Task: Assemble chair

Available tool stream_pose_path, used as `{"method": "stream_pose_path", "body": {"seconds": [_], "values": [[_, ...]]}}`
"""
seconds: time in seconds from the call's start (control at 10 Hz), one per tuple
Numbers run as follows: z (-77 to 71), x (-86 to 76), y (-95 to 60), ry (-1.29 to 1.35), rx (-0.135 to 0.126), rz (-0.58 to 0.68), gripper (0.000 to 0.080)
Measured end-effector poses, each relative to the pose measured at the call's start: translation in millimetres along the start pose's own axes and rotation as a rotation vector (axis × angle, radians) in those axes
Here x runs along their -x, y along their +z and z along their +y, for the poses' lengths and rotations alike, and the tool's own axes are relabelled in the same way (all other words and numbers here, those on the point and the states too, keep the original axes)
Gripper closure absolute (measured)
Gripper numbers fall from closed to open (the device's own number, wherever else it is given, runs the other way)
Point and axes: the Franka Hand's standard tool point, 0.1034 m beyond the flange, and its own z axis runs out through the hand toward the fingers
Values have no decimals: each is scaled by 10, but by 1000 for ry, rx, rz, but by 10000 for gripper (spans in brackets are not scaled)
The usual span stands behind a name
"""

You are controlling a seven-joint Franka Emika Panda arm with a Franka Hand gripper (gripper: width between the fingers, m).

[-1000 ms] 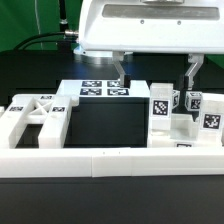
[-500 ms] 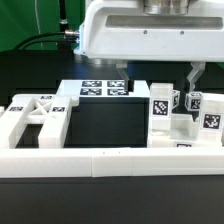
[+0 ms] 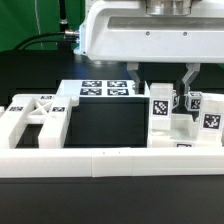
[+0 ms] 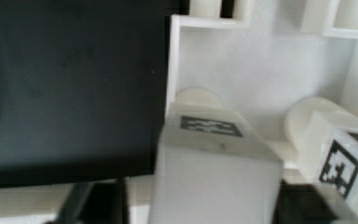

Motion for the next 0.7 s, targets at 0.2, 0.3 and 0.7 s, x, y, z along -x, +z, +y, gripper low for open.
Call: {"method": "stream_pose_path", "body": {"seconds": [0.2,0.3,0.7], "values": [[7,-1,0,13,0,0,515],[7,-1,0,24,0,0,515],[25,12,4,315,-21,-5,515]]}}
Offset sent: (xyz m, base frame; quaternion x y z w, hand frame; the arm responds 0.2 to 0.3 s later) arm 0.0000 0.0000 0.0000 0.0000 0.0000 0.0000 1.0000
